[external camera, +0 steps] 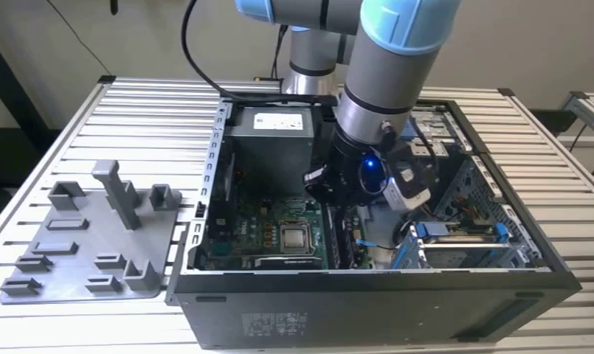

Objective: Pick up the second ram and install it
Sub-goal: 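Press down the second ram until it locks into place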

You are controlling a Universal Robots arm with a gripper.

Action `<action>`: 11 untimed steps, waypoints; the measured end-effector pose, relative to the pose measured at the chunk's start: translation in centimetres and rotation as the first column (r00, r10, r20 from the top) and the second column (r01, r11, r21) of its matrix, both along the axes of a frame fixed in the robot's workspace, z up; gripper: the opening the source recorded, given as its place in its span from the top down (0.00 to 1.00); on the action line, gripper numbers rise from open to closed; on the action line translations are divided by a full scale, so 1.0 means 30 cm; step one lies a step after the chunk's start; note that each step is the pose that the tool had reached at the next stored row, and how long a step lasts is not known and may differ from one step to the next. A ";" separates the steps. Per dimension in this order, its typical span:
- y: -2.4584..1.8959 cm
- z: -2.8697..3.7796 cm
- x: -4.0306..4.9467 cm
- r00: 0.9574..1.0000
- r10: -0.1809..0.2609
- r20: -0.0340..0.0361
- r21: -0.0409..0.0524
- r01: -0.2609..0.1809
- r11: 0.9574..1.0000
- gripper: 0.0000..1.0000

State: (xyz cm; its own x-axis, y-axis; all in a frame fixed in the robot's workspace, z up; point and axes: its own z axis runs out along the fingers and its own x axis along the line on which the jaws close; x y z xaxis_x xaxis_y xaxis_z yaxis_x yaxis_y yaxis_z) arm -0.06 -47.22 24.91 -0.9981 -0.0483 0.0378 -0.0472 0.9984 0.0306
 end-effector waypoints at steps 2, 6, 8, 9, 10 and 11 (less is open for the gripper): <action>0.000 0.000 -0.001 1.000 0.023 0.000 0.000 -0.023 1.000 0.89; 0.000 0.000 -0.002 0.998 0.066 0.002 0.000 -0.066 0.998 0.89; 0.000 0.000 -0.002 0.996 0.089 0.005 0.000 -0.089 0.996 0.89; 0.000 0.000 -0.002 0.995 0.100 0.006 0.000 -0.100 0.995 0.89; 0.000 0.000 -0.002 0.994 0.110 0.008 0.000 -0.110 0.994 0.89; 0.000 0.000 -0.002 0.993 0.120 0.009 -0.001 -0.120 0.993 0.89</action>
